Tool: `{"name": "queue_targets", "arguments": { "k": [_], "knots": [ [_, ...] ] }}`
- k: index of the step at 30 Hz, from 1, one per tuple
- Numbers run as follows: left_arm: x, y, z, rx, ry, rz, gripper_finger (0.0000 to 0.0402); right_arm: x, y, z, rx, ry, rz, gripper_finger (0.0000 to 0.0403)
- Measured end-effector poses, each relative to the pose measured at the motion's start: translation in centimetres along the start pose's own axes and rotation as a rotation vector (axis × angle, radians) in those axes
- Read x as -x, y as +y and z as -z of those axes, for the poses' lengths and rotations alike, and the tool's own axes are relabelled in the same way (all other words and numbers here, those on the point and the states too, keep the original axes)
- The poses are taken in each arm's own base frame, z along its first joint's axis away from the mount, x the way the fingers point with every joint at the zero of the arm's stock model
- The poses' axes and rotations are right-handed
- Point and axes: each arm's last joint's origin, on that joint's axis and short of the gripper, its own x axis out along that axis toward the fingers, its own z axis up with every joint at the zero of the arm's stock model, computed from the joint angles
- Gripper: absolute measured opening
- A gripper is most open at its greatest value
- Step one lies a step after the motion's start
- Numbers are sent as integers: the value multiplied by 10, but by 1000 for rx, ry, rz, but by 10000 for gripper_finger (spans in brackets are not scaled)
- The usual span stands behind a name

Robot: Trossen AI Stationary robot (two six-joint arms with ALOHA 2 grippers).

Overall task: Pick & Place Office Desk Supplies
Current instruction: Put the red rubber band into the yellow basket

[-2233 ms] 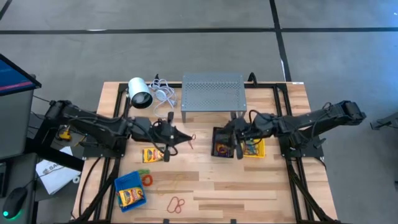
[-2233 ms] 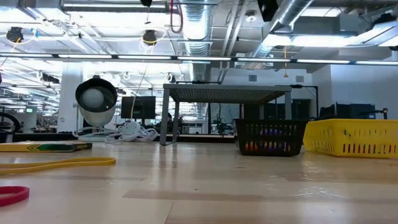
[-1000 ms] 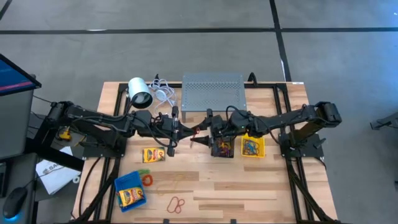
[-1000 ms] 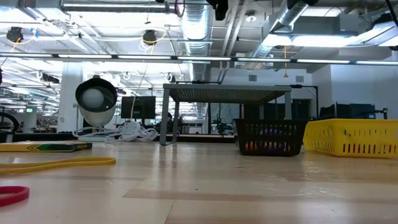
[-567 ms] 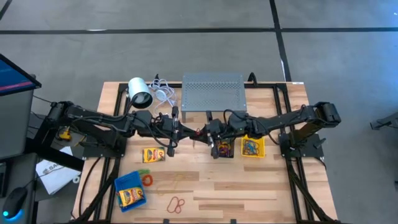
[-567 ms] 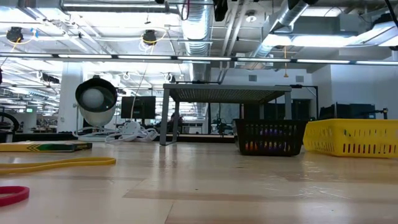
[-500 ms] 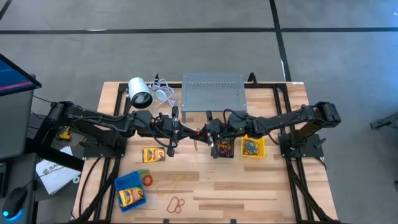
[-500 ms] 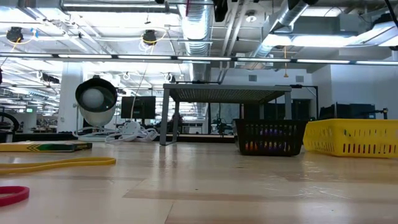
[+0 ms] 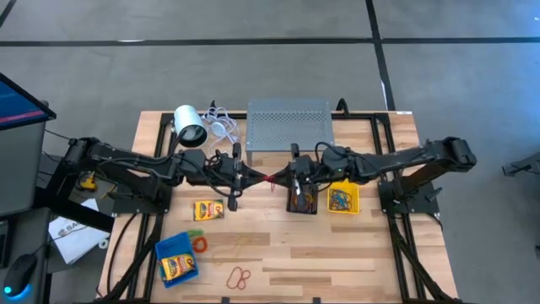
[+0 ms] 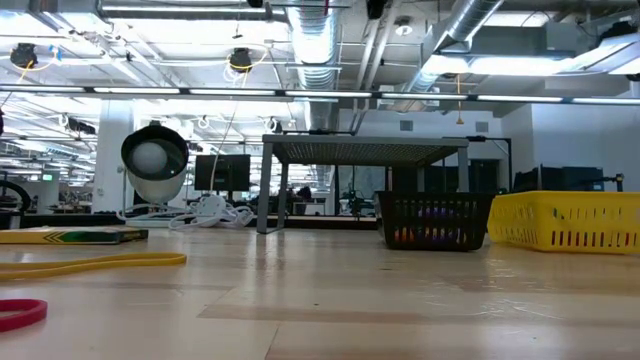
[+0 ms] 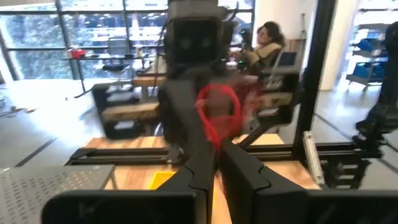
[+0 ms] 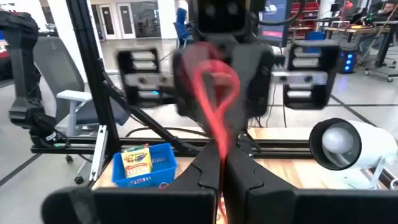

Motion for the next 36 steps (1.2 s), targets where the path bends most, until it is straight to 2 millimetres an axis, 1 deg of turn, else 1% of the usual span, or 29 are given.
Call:
{"name": "queue_targets", "arguments": {
  "k": [4,9,14,18,24,28,31,36],
  "knots": [
    [0,0,0,0,3,-3,45,12,1,-8,-5,12,0,0],
    [0,0,1,0,4,-3,88,22,-1,-8,-6,85,53,0],
    [0,0,7,-5,67,-2,128,41,-4,-2,-53,253,155,0],
    [1,0,15,7,151,-3,146,66,-6,2,-114,405,253,0],
    [5,0,29,19,305,-7,146,112,-7,17,-286,702,402,0],
    [9,0,42,31,443,-15,138,134,-4,27,-367,872,492,0],
    [14,1,50,55,534,-28,132,140,1,33,-393,959,525,0],
    [18,1,57,132,616,-60,122,138,5,47,-396,1056,555,0]
  ]
}}
